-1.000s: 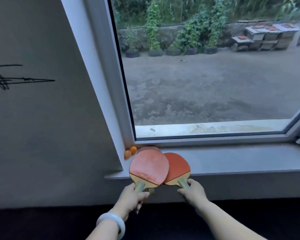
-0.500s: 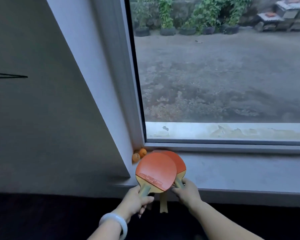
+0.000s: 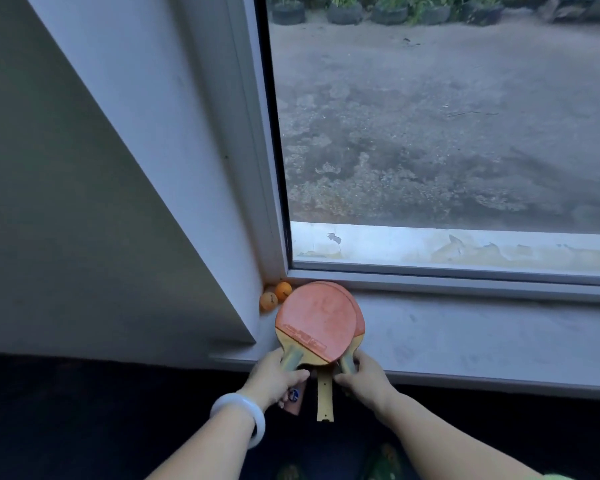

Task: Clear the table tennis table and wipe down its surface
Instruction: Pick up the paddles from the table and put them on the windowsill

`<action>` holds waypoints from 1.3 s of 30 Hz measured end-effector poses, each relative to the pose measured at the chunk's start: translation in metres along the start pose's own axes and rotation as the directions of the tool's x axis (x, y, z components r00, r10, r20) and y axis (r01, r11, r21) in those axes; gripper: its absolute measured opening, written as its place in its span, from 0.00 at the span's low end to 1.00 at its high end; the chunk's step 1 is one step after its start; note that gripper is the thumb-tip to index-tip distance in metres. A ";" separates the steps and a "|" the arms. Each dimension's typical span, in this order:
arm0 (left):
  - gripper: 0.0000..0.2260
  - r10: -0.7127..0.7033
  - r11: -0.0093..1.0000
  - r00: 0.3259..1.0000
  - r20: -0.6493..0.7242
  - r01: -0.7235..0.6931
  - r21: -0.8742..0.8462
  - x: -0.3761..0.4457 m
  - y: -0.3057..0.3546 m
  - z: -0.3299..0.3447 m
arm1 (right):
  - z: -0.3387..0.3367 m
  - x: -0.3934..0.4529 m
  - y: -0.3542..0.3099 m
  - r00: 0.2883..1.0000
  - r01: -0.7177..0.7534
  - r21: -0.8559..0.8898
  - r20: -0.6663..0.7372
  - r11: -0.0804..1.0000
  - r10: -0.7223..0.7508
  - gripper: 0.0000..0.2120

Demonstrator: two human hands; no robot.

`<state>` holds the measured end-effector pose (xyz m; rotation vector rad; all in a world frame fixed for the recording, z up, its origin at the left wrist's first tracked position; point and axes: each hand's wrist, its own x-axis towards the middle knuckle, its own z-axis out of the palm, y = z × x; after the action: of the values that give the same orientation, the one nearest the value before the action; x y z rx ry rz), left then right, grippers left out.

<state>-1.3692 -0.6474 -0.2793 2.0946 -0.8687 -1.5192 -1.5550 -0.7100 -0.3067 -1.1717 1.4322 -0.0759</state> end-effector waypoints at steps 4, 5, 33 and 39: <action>0.19 0.005 0.978 1.000 -0.017 -0.001 0.210 0.007 0.002 -0.001 | 0.002 0.003 0.001 1.000 -0.022 -0.018 -0.010 1.000 0.021 0.11; 0.20 0.003 0.971 1.000 -0.021 0.002 0.238 0.007 0.001 -0.001 | 0.002 0.004 0.001 1.000 -0.022 -0.023 -0.016 0.999 0.022 0.12; 0.21 0.139 0.925 0.977 -0.165 -0.068 0.375 0.013 -0.015 0.006 | 0.016 0.003 -0.005 0.991 -0.094 -0.136 -0.112 0.986 0.079 0.13; 0.21 0.157 0.930 0.973 -0.171 -0.087 0.357 0.011 -0.016 0.005 | 0.018 0.001 -0.002 0.991 -0.074 -0.154 -0.119 0.985 0.055 0.15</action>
<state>-1.3677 -0.6428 -0.2990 2.3346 -1.2400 -1.1339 -1.5395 -0.7016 -0.3106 -1.2657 1.6000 0.0164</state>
